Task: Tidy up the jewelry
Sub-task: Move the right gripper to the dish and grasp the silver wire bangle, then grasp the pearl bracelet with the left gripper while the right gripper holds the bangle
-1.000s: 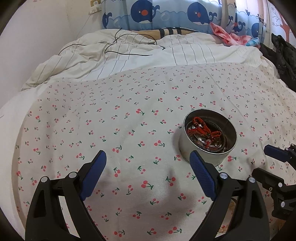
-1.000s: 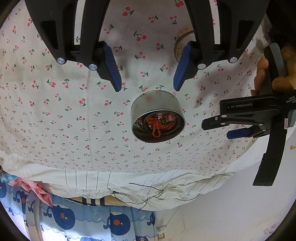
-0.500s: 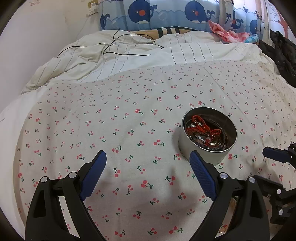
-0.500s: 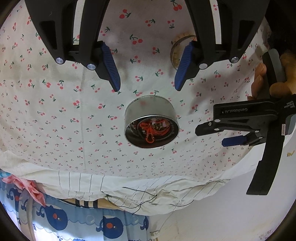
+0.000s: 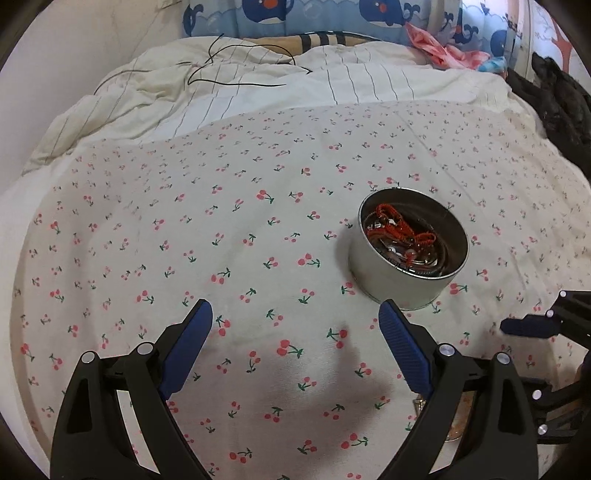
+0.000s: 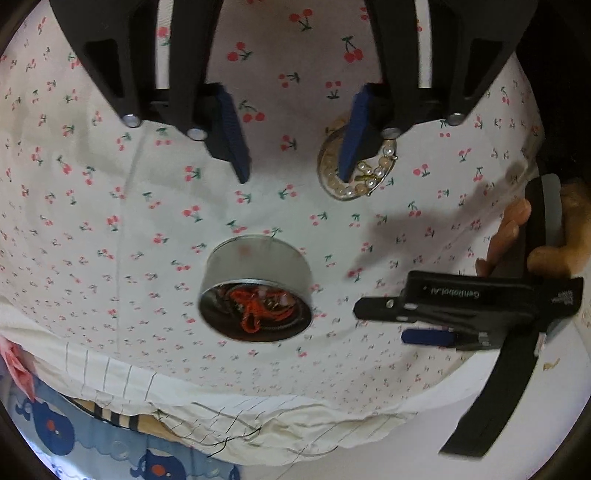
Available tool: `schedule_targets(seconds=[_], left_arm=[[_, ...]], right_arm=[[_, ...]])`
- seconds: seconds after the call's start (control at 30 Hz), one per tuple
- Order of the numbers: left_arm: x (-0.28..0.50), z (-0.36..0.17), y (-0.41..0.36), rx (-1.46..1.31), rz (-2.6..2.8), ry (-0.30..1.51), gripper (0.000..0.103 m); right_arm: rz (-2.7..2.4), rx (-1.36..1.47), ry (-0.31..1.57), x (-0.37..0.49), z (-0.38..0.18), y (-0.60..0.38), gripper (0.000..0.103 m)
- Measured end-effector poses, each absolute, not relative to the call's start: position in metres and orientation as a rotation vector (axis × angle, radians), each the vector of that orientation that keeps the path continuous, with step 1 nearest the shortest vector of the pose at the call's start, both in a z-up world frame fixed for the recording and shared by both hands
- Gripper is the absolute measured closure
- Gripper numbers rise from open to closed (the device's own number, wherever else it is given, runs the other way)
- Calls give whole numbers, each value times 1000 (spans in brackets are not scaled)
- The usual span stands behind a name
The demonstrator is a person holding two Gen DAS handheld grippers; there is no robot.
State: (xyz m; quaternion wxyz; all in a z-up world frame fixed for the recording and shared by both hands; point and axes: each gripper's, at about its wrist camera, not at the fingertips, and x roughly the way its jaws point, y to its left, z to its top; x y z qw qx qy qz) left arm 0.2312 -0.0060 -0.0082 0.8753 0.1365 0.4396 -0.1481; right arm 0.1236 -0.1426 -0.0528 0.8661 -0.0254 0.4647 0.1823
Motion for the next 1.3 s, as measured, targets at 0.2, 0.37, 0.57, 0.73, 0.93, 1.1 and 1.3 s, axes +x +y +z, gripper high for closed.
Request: schedule_targets(seconds=[0.2, 0.37, 0.57, 0.73, 0.93, 1.1, 1.3], left_arm=[[228, -7, -11, 311, -314, 911, 15], [229, -6, -10, 302, -314, 910, 15], [229, -7, -11, 302, -316, 912, 15], [227, -8, -13, 311, -320, 912, 15], [227, -8, -13, 309, -320, 913, 15], [226, -9, -14, 318, -323, 913, 15], [228, -8, -8, 289, -327, 925, 15]], right_arm=[[368, -88, 998, 126, -62, -137, 82], [391, -48, 972, 125, -54, -140, 82], [402, -67, 995, 123, -59, -134, 82], [350, -161, 1014, 122, -69, -124, 82], [343, -213, 1027, 121, -76, -119, 97], [362, -152, 1000, 122, -72, -122, 100], [450, 71, 936, 124, -41, -156, 100]])
